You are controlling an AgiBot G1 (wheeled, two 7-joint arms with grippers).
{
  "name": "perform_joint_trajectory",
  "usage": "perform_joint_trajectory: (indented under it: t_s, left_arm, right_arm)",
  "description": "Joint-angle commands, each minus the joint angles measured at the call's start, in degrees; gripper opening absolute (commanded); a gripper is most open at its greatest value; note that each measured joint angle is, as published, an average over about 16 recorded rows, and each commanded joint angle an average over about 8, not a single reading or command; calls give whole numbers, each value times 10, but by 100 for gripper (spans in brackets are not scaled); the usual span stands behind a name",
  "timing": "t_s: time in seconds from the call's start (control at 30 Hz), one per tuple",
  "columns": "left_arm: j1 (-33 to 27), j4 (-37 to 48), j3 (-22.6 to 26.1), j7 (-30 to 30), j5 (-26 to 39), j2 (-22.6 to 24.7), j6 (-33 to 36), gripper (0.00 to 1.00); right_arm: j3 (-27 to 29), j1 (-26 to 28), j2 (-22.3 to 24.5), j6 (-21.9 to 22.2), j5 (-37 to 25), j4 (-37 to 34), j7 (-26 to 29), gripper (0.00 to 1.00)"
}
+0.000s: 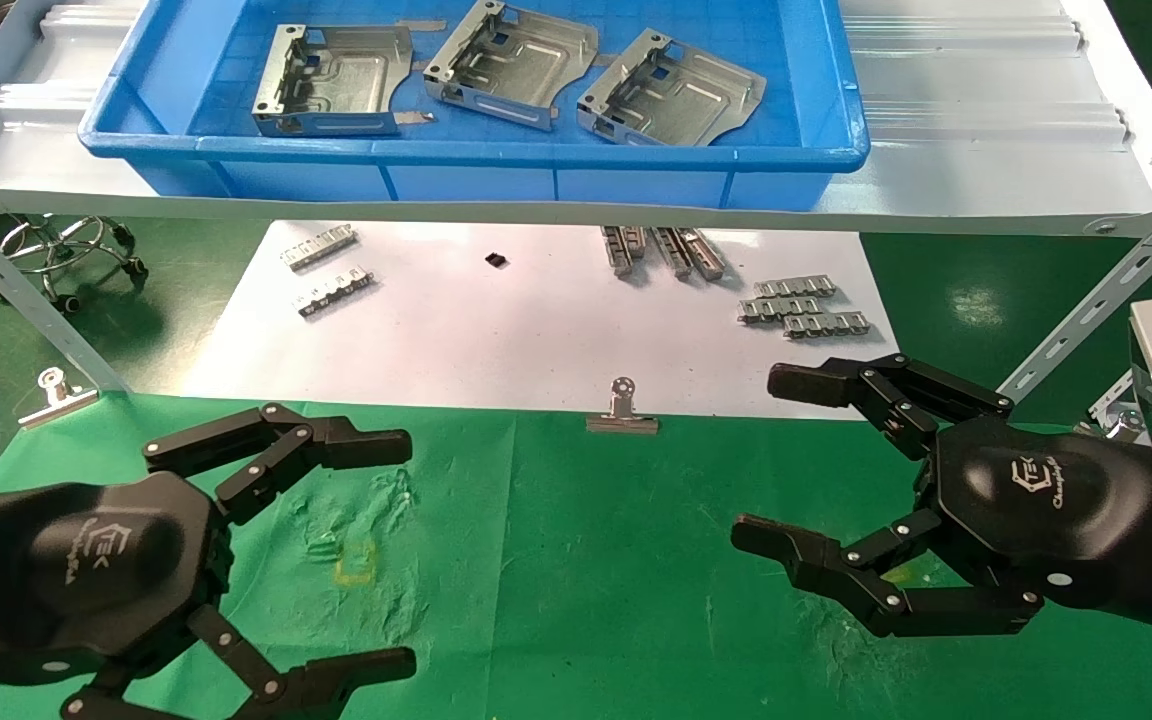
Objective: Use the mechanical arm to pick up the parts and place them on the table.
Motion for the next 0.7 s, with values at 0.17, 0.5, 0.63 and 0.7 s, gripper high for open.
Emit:
perform_joint_trajectory:
  t_s: [0.17,0.5,0.63,0.7]
  left_arm:
    - [0,0,0,0,0,0,0,100]
    - [0,0,0,0,0,0,0,100]
    - [0,0,0,0,0,0,0,100]
    - [0,0,0,0,0,0,0,100]
  right_arm:
    - [0,0,0,0,0,0,0,100]
    - [0,0,0,0,0,0,0,100]
    - [0,0,0,0,0,0,0,100]
    - [0,0,0,0,0,0,0,100]
